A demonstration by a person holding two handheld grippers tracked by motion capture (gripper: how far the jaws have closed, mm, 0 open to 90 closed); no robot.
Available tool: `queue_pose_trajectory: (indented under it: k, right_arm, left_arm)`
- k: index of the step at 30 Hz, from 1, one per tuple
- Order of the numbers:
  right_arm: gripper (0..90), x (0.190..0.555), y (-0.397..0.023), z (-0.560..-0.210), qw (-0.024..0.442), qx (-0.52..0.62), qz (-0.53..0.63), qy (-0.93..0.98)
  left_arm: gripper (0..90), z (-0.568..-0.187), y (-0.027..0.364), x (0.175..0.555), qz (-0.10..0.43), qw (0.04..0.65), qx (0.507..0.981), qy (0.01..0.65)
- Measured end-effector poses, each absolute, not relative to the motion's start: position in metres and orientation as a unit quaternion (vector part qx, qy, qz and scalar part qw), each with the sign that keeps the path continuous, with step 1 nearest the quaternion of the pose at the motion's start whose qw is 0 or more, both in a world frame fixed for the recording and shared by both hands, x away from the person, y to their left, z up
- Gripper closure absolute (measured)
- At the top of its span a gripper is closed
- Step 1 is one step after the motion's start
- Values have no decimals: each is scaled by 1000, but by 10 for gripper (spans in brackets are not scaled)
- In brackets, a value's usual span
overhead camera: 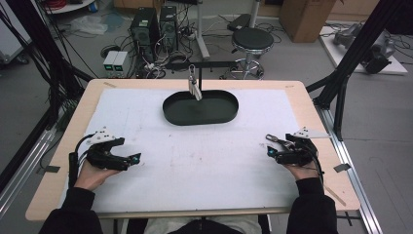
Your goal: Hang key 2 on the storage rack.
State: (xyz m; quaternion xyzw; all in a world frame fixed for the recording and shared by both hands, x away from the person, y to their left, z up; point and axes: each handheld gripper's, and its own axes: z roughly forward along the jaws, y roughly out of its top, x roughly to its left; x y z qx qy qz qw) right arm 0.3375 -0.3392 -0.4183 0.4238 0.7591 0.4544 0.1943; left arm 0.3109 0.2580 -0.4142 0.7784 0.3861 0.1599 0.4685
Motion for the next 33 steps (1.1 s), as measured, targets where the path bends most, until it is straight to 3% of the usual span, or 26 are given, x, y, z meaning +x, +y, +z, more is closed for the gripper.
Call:
queue_pose_trajectory:
  k: [9,33]
  right_arm:
    - [8,349,-346,-411,200,416,431,775]
    - [38,407,-365,-418,147,401,288,857]
  left_arm:
    - [62,-425,270,301,159,477,766,401]
    - [62,-429,272,298,160,480,764,400]
